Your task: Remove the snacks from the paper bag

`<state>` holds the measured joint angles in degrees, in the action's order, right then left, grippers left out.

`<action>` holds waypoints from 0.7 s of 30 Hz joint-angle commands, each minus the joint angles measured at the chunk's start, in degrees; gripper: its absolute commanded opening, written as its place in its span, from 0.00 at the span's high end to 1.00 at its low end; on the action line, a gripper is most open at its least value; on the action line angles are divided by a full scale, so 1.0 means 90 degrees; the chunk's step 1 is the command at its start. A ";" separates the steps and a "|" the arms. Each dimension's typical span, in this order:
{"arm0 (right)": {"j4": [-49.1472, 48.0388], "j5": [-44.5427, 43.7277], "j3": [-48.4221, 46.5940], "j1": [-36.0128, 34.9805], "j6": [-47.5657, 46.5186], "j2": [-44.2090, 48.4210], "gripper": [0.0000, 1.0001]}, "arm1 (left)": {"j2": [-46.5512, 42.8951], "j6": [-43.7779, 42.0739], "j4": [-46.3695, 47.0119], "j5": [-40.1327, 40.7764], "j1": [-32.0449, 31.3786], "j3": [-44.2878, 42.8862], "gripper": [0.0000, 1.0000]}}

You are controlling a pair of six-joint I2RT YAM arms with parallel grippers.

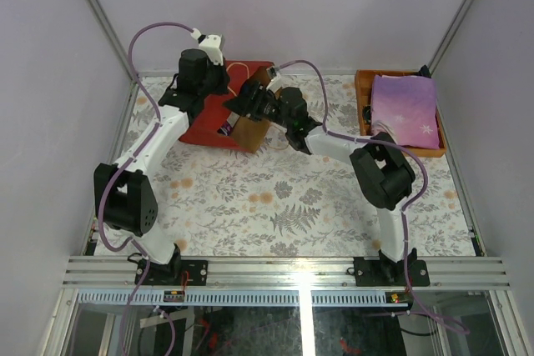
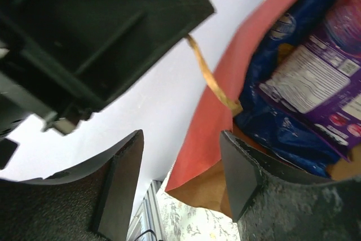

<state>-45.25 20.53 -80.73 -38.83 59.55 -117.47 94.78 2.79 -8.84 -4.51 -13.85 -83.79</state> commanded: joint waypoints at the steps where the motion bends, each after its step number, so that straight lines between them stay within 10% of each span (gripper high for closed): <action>1: 0.0759 -0.0430 -0.0247 -0.0041 -0.0335 0.0032 0.37 | 0.0110 0.0041 0.0096 0.0292 -0.0015 -0.0330 1.00; 21: 0.0308 -0.1426 0.1844 0.1099 -0.0026 0.0391 0.41 | 0.0192 0.0110 -0.0034 0.0405 -0.0015 -0.0373 1.00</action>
<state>-42.22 8.97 -63.75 -27.68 57.78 -112.71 95.61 2.98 -10.28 -1.45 -13.85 -86.35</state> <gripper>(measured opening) 0.605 0.005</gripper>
